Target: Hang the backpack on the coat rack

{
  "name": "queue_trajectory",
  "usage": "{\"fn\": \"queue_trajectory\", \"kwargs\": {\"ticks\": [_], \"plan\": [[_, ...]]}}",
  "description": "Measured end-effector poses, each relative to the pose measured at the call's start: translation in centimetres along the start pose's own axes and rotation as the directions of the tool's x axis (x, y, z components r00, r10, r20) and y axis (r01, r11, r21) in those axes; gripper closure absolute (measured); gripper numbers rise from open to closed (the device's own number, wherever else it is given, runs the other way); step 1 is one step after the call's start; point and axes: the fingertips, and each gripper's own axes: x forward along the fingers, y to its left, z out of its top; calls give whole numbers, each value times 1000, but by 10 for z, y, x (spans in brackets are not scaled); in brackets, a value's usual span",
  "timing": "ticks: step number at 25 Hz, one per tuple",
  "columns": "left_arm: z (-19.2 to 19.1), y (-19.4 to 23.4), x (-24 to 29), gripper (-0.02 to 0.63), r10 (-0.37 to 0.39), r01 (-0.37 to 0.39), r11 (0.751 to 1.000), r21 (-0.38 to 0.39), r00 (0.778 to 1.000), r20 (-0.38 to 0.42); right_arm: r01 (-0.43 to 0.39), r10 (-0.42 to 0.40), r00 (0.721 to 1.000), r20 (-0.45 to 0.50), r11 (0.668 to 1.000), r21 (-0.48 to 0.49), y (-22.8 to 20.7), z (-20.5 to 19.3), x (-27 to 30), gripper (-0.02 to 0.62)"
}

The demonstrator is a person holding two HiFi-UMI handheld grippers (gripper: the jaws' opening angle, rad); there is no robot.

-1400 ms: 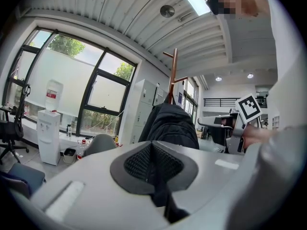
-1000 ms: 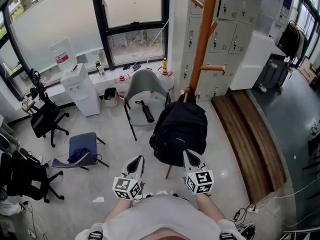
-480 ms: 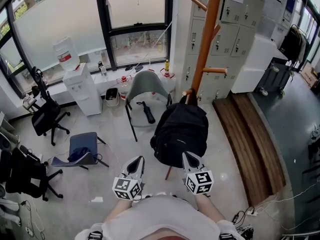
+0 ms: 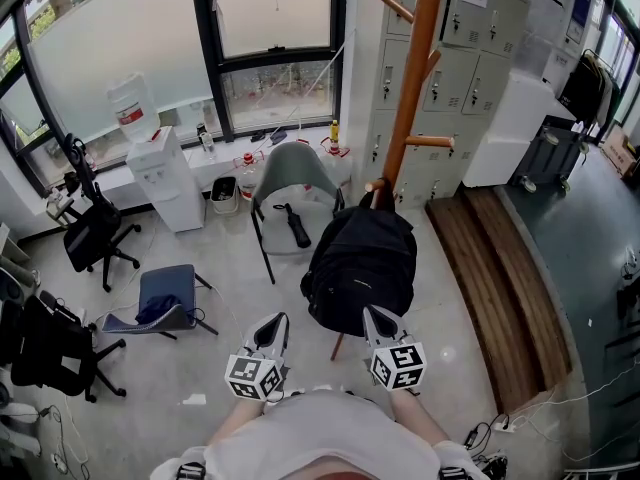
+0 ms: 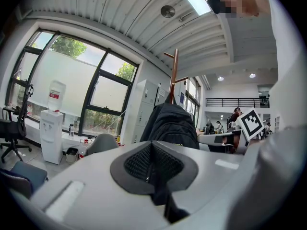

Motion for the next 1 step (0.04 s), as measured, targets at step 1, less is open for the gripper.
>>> {"fn": "queue_trajectory", "kwargs": {"ticks": [1], "plan": [[0,0,0,595,0,0,1000,0,1000,0,0,0,1000,-1,1000,1,0,-1,0,588]]}}
